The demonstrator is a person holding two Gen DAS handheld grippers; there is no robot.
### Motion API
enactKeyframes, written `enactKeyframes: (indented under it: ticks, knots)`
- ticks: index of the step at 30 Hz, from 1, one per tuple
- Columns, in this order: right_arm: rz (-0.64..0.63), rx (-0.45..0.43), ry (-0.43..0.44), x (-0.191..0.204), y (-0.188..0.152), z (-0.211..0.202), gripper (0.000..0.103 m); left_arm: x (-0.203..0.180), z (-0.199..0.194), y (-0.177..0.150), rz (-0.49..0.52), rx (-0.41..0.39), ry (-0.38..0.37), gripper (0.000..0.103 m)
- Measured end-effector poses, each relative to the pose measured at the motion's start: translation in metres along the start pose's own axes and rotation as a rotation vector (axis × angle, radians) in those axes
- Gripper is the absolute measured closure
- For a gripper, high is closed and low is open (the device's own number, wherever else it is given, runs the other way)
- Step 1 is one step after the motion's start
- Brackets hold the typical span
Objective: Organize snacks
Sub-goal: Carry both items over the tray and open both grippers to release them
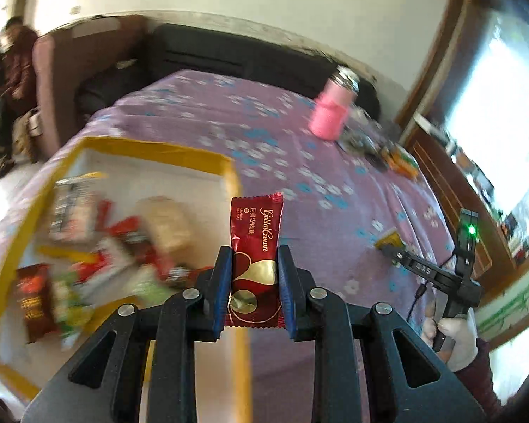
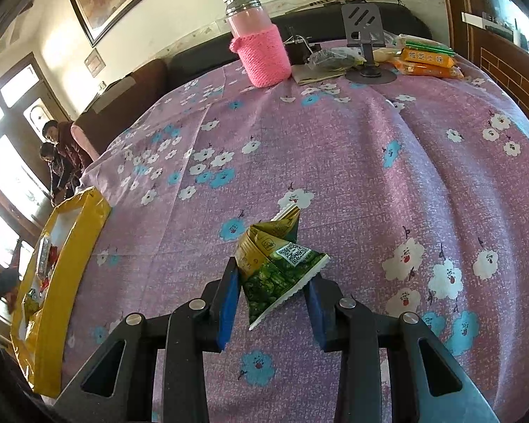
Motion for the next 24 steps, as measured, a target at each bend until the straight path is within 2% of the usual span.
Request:
enactKeyframes:
  ticks: [7, 9, 13, 16, 20, 24]
  knots:
    - [-0.019, -0.028, -0.058, 0.005, 0.000, -0.007, 0.067, 0.060, -0.024, -0.016, -0.087, -0.028, 0.052, 0.080]
    - [-0.034, -0.038, -0.043, 0.018, -0.003, -0.017, 0.067, 0.076, -0.029, -0.021, -0.107, -0.035, 0.071, 0.080]
    - [-0.076, -0.037, 0.053, 0.061, -0.005, -0.036, 0.067, 0.097, -0.030, -0.028, -0.141, -0.037, 0.086, 0.080]
    - [-0.147, -0.018, 0.144, 0.110, -0.005, -0.046, 0.068, 0.108, -0.024, -0.034, -0.163, -0.028, 0.096, 0.080]
    - [-0.237, 0.047, 0.253, 0.177, -0.015, -0.045, 0.068, 0.119, -0.020, -0.041, -0.183, -0.012, 0.106, 0.080]
    - [-0.314, 0.151, 0.344, 0.237, -0.042, -0.027, 0.068, 0.122, -0.015, -0.045, -0.163, -0.006, 0.148, 0.080]
Point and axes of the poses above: each gripper's, at about its wrist camera, not at the fingertips, and z roughly the way its jaws point, x to its left, y to its top, the point moved 2 cm from there along z, roughly the way its jaws point, and after that the axes turned 3 degrees about z, right-handed, at the moved point
